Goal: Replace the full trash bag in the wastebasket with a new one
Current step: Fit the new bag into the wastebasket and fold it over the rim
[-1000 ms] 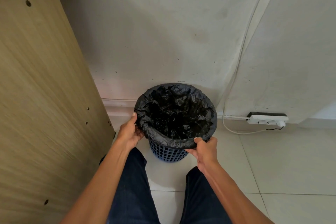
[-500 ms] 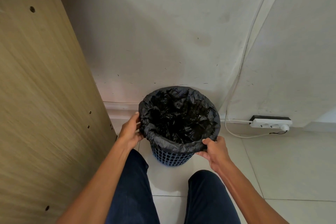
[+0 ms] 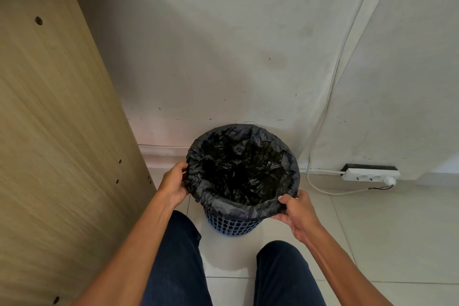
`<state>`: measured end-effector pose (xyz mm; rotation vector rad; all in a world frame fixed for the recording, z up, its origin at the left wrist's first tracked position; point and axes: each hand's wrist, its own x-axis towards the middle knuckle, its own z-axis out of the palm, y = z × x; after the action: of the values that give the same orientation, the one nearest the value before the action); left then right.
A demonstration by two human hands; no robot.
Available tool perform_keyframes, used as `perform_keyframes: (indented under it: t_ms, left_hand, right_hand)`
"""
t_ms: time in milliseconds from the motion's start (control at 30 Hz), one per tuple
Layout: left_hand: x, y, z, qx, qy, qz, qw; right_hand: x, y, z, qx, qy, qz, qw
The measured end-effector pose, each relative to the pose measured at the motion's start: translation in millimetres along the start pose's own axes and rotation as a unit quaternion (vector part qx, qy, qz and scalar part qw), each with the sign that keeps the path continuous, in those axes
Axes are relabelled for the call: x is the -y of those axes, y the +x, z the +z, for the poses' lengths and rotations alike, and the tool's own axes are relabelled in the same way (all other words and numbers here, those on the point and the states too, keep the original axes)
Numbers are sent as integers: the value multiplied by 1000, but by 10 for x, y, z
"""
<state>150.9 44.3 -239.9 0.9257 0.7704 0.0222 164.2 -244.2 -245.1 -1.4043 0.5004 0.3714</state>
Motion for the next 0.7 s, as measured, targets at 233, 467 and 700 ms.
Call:
perform_keyframes:
  t_ms: [233,467,700]
  left_hand:
    - [16,110,39,-37,3,71,997]
    - [-94,274,-5,-21,36,24,999]
    - [-209,295,29,12,19,-21,1000]
  right_hand:
    - [38,7,4,9,-4,0,1000]
    - [65,18,14,15,-13,-3,1000]
    - [89,35,10,22,-14,-3,1000]
